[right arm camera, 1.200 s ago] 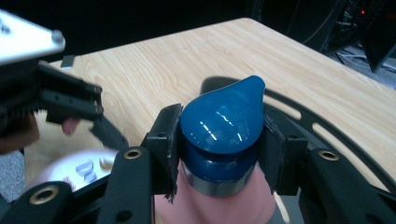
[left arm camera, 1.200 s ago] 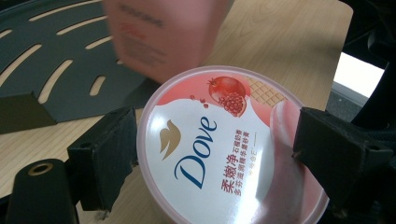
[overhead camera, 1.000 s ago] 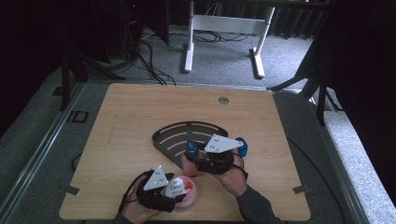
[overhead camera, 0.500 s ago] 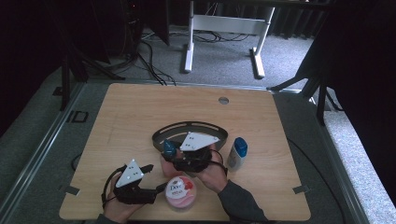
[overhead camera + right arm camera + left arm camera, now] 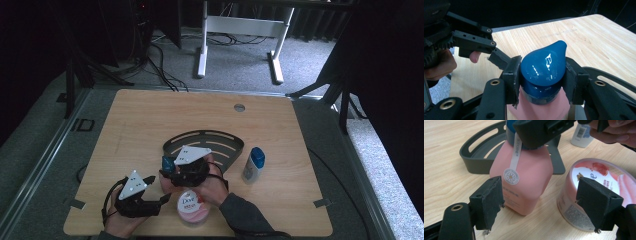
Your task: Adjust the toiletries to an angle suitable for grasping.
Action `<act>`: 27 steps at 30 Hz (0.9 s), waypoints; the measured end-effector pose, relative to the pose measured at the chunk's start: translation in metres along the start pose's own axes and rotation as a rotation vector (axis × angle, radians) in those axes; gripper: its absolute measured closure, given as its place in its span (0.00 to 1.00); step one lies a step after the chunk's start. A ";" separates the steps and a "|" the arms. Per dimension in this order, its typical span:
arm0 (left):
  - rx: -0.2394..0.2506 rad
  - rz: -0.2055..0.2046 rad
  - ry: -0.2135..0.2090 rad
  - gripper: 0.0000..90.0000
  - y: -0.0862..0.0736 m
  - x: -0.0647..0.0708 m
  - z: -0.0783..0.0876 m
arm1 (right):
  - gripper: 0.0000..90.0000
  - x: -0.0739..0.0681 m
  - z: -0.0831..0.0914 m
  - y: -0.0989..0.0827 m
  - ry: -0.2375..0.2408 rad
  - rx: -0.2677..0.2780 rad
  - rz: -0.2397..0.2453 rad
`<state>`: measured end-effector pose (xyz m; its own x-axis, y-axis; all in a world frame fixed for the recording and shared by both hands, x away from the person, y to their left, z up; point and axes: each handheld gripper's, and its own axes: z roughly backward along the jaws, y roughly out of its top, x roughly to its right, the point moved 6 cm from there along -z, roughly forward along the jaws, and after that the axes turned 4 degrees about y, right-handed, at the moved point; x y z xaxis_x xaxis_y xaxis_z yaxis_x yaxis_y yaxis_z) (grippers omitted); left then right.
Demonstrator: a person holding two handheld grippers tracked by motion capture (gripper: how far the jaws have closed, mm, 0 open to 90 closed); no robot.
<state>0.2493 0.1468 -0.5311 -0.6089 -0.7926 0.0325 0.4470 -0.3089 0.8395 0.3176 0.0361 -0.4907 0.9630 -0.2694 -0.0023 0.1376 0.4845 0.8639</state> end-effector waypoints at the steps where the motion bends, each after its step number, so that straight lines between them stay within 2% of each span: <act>1: -0.003 -0.004 0.001 0.24 -0.001 0.000 0.000 | 0.60 -0.001 -0.002 -0.001 0.002 -0.006 0.002; 3: -0.005 -0.002 -0.002 0.25 -0.001 0.000 -0.001 | 0.59 -0.002 -0.004 -0.003 0.003 -0.010 0.007; 10: -0.008 -0.008 -0.006 0.25 -0.001 0.002 -0.002 | 0.58 0.002 -0.005 -0.004 0.024 -0.015 -0.020; 14: -0.011 -0.012 -0.010 0.25 -0.002 0.003 -0.003 | 0.53 0.001 -0.002 -0.004 -0.001 -0.037 -0.009; 21: -0.012 -0.013 -0.017 0.25 -0.002 0.004 -0.004 | 0.48 0.005 0.015 -0.007 -0.011 -0.023 -0.025; 27: -0.015 -0.017 -0.030 0.26 -0.003 0.007 -0.004 | 0.49 0.011 0.035 -0.018 -0.028 -0.026 -0.043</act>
<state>0.2463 0.1405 -0.5354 -0.6358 -0.7710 0.0347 0.4458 -0.3302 0.8320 0.3171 -0.0048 -0.4887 0.9494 -0.3131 -0.0248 0.1850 0.4936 0.8498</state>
